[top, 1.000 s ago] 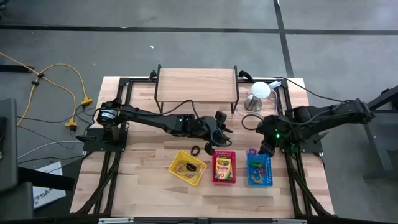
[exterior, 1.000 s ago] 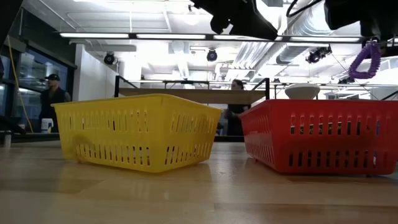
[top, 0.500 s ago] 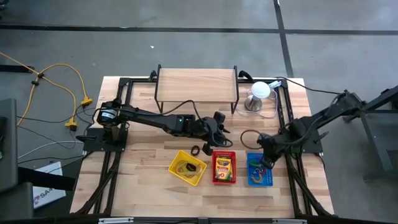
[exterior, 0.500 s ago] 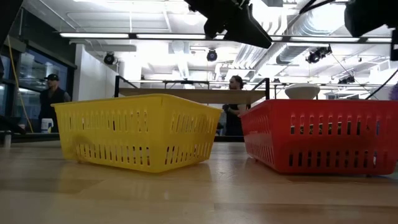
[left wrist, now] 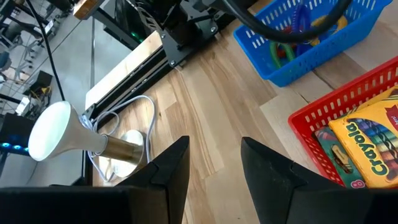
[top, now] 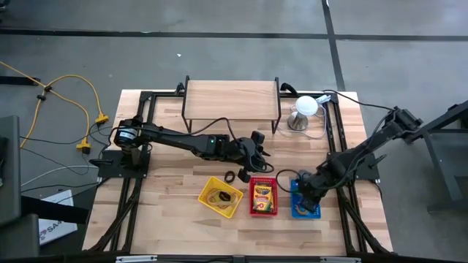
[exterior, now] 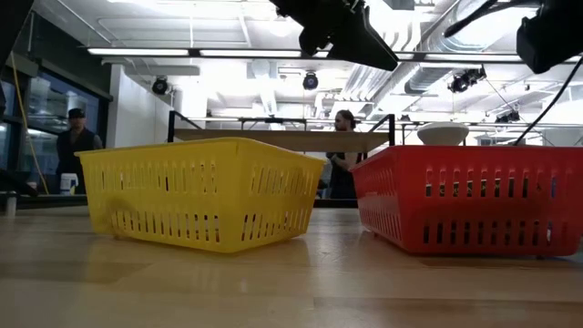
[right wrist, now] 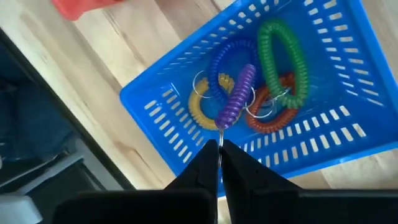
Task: Pick & Place Office Desk Supplies
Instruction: Put the violet spring keychain into the blue bin, then put the black spring keychain into the blue bin
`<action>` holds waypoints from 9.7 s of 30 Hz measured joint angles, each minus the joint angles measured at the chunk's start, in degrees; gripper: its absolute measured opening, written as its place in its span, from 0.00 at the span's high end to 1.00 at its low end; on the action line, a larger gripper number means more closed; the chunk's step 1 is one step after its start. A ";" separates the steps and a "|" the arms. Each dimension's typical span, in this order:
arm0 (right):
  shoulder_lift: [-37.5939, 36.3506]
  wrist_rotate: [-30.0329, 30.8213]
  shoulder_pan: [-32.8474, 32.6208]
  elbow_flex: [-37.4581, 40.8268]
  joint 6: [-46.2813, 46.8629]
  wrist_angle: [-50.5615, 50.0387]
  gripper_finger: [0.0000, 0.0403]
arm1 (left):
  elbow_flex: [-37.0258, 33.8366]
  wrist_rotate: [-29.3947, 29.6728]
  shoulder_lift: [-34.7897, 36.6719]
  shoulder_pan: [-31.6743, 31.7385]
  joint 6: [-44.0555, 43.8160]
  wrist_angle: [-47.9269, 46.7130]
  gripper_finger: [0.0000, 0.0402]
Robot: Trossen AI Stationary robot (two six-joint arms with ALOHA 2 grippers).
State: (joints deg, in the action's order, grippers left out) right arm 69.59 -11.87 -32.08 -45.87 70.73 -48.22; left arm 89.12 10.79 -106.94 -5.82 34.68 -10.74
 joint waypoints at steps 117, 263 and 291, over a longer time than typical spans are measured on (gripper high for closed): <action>-69.07 15.46 36.31 27.22 -49.62 35.26 0.71 | 0.00 0.00 0.04 0.02 -2.10 -1.03 0.66; -68.79 17.67 36.33 45.55 -48.51 50.20 0.71 | -66.42 -8.98 69.64 6.21 -24.22 9.99 0.66; -68.79 17.67 36.31 45.55 -48.51 50.20 0.71 | -66.88 -8.98 70.42 6.21 -22.99 9.53 0.66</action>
State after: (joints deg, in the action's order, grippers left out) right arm 0.80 5.80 4.23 -0.32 22.22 1.98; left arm 22.24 1.80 -36.51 0.38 11.68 -1.21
